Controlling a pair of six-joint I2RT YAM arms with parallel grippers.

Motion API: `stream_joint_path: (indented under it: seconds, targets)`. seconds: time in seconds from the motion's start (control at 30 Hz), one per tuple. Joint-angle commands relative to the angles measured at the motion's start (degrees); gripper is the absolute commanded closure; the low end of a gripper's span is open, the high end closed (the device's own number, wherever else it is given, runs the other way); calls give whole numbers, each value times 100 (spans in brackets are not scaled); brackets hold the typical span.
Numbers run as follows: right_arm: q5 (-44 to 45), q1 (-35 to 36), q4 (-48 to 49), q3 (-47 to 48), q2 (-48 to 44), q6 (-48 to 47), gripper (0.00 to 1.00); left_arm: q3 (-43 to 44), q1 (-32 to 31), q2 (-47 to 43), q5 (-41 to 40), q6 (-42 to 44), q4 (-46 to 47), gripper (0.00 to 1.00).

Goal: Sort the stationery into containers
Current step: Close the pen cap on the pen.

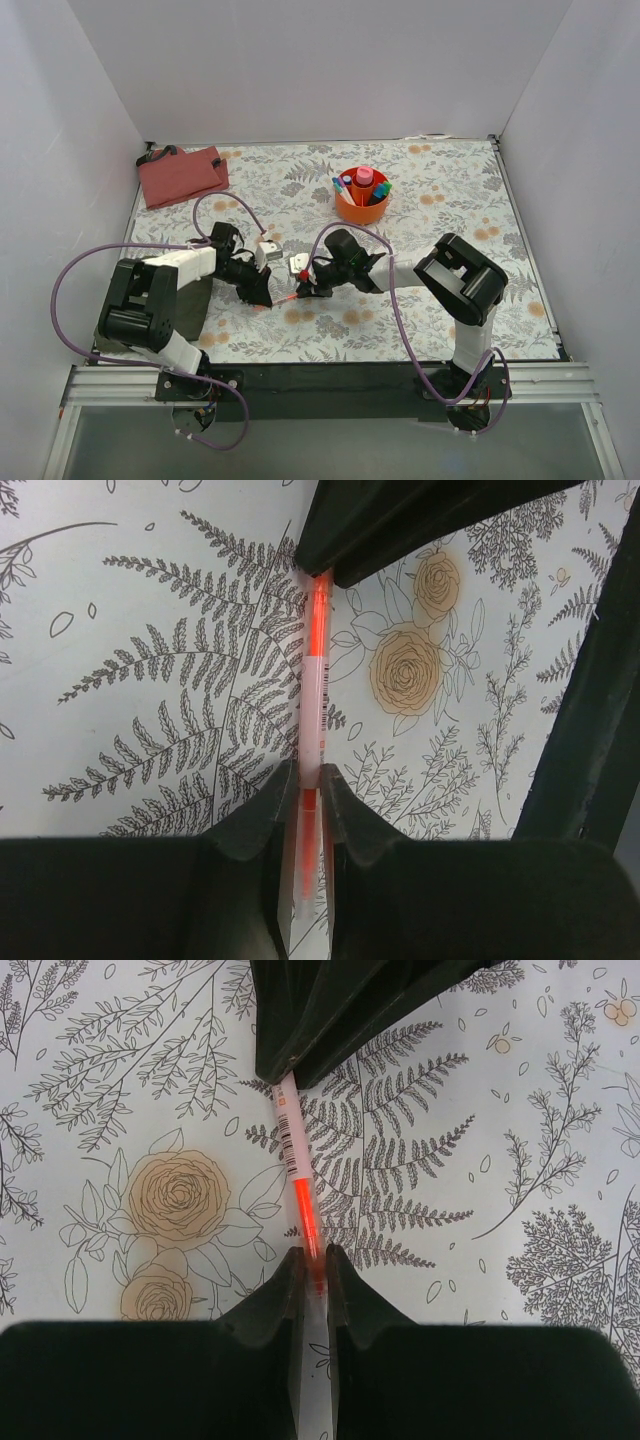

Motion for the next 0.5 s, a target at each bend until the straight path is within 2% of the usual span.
stream_joint_path:
  seconds: [0.0, 0.23, 0.47]
  targets:
    - [106, 406, -499, -245, 443, 115, 99, -157, -363, 254, -316, -457, 598, 100]
    - [-464, 423, -911, -192, 540, -280, 99, -52, -548, 606, -834, -573, 1029, 100]
    - [-667, 423, -991, -60, 627, -465, 99, 133, -557, 879, -1168, -713, 1336, 100]
